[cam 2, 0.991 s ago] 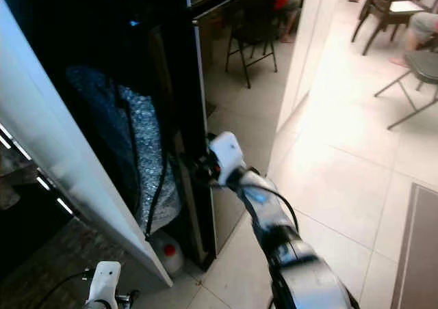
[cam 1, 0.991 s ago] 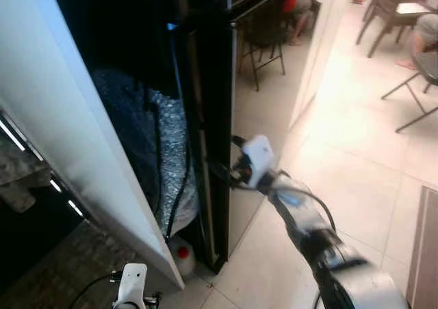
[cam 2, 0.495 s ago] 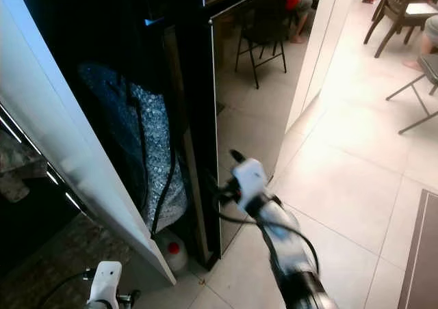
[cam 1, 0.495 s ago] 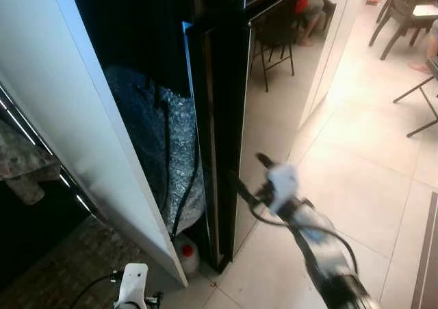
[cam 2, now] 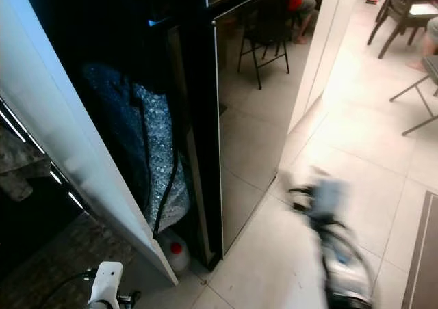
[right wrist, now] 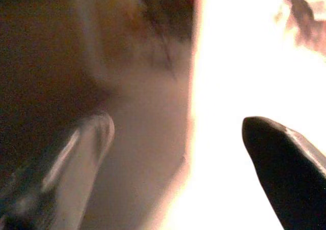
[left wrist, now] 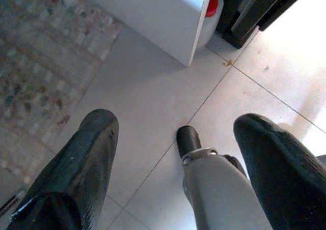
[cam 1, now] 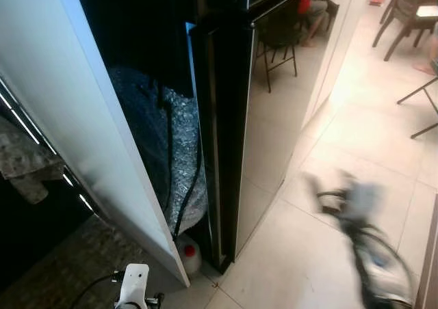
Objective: Restocking fridge
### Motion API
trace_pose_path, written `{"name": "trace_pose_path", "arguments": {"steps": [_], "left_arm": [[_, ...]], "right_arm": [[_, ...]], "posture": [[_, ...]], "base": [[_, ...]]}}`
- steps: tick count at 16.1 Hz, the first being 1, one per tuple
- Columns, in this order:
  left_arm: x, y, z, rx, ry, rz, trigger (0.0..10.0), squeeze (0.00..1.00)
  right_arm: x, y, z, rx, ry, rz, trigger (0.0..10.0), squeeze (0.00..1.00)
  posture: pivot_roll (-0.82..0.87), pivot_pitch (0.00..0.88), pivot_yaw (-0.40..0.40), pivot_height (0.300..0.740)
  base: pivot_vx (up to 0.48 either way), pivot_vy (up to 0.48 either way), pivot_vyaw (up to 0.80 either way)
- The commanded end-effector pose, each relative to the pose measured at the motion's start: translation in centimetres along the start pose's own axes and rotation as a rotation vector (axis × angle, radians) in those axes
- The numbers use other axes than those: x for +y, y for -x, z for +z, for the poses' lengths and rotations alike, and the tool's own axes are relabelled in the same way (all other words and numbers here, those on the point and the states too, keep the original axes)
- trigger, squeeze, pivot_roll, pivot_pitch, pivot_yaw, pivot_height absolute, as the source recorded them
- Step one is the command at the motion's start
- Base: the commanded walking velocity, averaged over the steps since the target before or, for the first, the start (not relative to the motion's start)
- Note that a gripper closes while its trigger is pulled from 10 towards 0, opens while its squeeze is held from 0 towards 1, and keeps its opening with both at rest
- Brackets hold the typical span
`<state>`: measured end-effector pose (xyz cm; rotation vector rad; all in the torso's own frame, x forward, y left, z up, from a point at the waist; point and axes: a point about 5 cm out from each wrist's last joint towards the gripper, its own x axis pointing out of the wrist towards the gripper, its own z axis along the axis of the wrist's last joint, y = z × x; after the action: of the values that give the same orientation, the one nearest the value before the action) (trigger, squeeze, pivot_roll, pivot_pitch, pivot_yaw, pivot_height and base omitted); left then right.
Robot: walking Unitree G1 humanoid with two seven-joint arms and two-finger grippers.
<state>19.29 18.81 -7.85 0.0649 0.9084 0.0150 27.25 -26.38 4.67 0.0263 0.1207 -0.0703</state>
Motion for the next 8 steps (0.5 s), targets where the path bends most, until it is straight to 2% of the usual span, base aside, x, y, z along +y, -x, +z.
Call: {"name": "trace_pose_path", "arguments": {"steps": [1,2,3,5,6,8], "left_arm": [[0.3,0.1,-0.4,0.023,-0.005,0.005,10.0,0.0],[0.3,0.1,-0.4,0.024,-0.006,0.006,10.0,0.0],[0.2,0.1,-0.4,0.025,-0.009,0.006,10.0,0.0],[0.3,0.0,-0.3,0.026,-0.011,0.007,10.0,0.0],[0.4,0.0,-0.3,0.025,-0.012,0.009,10.0,0.0],[0.5,0.0,-0.1,0.02,-0.011,0.014,10.0,0.0]], "right_arm": [[-1.8,1.8,-3.6,0.167,-0.079,-0.12,10.0,0.0],[-2.4,3.8,-6.8,0.341,-0.13,-0.169,10.0,0.0],[-2.3,5.6,-9.1,0.474,-0.155,-0.184,10.0,0.0],[-0.9,9.0,-12.7,0.687,-0.125,-0.162,10.0,0.0],[-0.1,10.1,-13.8,0.745,-0.14,-0.162,10.0,0.0],[1.1,10.8,-14.6,0.784,-0.152,-0.132,10.0,0.0]], "posture": [[-0.19,0.0,0.05,0.74],[-0.19,0.0,0.052,0.74],[-0.18,0.0,0.053,0.74],[-0.17,0.0,0.056,0.74],[-0.16,0.0,0.057,0.74],[-0.14,0.0,0.05,0.74]], "base": [[0.0,0.0,0.0],[0.0,0.0,0.0],[0.0,0.0,0.0],[0.0,0.0,0.0],[0.0,0.0,0.0],[0.0,0.0,0.0]]}}
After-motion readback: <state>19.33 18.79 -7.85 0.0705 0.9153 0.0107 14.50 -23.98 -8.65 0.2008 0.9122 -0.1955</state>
